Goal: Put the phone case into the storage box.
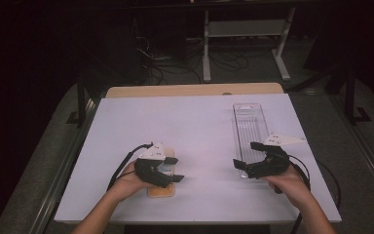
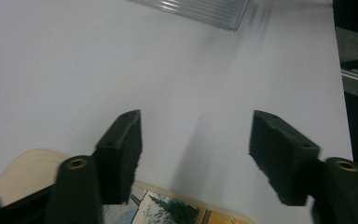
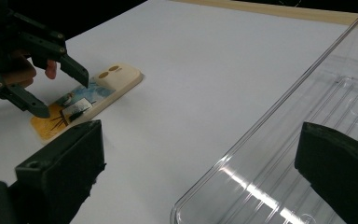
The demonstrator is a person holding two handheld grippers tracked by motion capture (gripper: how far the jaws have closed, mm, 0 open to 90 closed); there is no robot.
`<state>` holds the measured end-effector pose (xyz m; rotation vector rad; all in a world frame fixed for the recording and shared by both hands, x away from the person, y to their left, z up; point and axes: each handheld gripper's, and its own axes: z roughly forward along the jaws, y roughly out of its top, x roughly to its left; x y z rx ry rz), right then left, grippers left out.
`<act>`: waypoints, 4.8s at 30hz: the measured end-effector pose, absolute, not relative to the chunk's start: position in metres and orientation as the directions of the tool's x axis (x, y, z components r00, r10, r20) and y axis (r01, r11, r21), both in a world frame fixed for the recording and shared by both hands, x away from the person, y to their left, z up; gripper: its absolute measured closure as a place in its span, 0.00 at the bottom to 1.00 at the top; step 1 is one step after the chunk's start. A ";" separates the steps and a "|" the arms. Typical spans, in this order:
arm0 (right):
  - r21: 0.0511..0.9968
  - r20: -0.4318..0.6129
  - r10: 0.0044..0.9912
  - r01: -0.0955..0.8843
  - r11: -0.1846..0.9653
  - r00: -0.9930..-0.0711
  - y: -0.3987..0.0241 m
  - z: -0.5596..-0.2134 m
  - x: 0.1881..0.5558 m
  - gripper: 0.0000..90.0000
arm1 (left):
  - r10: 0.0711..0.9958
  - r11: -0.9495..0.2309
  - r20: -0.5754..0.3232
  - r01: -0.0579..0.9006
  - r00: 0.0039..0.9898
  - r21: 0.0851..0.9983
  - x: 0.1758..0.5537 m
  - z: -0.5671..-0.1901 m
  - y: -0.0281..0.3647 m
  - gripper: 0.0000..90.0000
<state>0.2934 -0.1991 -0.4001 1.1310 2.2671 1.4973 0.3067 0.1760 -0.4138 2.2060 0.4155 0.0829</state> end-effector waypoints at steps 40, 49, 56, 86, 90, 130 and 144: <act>0.853 0.224 0.690 0.481 0.202 -0.688 -0.199 -0.400 0.293 0.01 | 0.322 -0.699 -0.143 0.337 0.936 0.630 0.285 -0.437 0.162 1.00; 0.853 0.227 0.691 0.482 0.199 -0.687 -0.199 -0.400 0.293 0.01 | 0.355 -0.719 -0.106 0.344 0.929 0.604 0.279 -0.435 0.178 1.00; 0.854 0.229 0.689 0.481 0.196 -0.687 -0.199 -0.400 0.293 0.01 | 0.391 -0.730 -0.076 0.360 0.917 0.582 0.278 -0.433 0.199 1.00; 0.853 0.227 0.692 0.483 0.198 -0.685 -0.199 -0.400 0.293 0.01 | 0.569 -0.643 -0.036 0.472 0.821 0.602 0.291 -0.428 0.272 1.00; 0.853 0.227 0.692 0.483 0.198 -0.685 -0.199 -0.400 0.293 0.01 | 0.542 -0.604 -0.068 0.445 0.837 0.661 0.291 -0.416 0.268 0.96; 0.854 0.218 0.694 0.478 0.204 -0.686 -0.198 -0.401 0.293 0.01 | 0.519 -0.470 -0.078 0.360 0.851 0.806 0.295 -0.401 0.255 0.00; 0.854 0.219 0.691 0.478 0.205 -0.688 -0.199 -0.401 0.293 0.01 | 0.545 -0.476 -0.066 0.373 0.836 0.797 0.302 -0.386 0.255 0.00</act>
